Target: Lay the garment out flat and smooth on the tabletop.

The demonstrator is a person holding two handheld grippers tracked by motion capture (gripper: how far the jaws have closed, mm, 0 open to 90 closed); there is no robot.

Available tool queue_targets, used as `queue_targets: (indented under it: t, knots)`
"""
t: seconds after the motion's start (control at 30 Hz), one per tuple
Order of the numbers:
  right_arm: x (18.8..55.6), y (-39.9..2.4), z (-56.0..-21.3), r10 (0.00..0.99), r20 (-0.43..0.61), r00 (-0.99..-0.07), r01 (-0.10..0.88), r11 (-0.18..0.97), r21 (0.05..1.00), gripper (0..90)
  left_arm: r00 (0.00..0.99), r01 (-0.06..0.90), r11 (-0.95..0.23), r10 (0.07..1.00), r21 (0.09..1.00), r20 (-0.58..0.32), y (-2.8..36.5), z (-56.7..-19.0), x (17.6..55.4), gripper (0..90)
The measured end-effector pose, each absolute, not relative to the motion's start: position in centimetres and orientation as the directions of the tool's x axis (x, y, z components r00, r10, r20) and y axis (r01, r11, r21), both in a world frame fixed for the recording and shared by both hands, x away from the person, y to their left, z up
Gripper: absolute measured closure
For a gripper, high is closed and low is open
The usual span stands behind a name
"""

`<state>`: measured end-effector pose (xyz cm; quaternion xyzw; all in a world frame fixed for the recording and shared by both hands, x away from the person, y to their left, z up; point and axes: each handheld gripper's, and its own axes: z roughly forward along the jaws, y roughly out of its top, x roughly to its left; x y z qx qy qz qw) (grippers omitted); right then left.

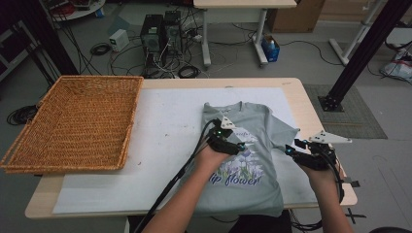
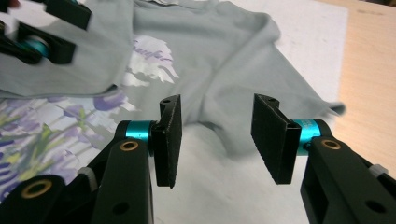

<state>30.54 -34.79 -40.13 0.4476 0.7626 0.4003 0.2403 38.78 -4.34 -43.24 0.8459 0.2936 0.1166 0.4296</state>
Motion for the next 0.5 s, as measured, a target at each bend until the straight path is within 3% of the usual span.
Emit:
queue_targets:
  t: [0.1,0.17,0.23,0.3,0.5]
  knots:
    - [30.4,-35.2,-40.3,0.878,-0.011,-0.478,0.491,0.278,0.826,54.3,0.807,0.421,-0.517,0.589,0.745,-0.048,-5.2,-44.8,39.2,39.1]
    - [30.4,-35.2,-40.4,0.878,-0.011,-0.479,0.493,0.279,0.824,54.3,0.816,0.386,-0.526,0.578,0.758,-0.015,-5.3,-45.3,38.8,50.4]
    - [30.5,-35.1,-40.4,0.874,-0.013,-0.485,0.490,0.285,0.824,54.3,0.818,0.382,-0.531,0.576,0.756,-0.009,-5.4,-45.1,38.7,71.4]
    - [30.7,-34.9,-40.4,0.873,-0.025,-0.488,0.486,0.296,0.822,54.4,0.815,0.394,-0.526,0.579,0.753,-0.022,-5.0,-44.8,38.8,82.9]
    - [31.4,-33.6,-40.0,0.858,-0.039,-0.512,0.476,0.321,0.819,54.5,0.812,0.389,-0.437,0.579,0.811,-0.077,-2.5,-42.3,38.5,84.9]
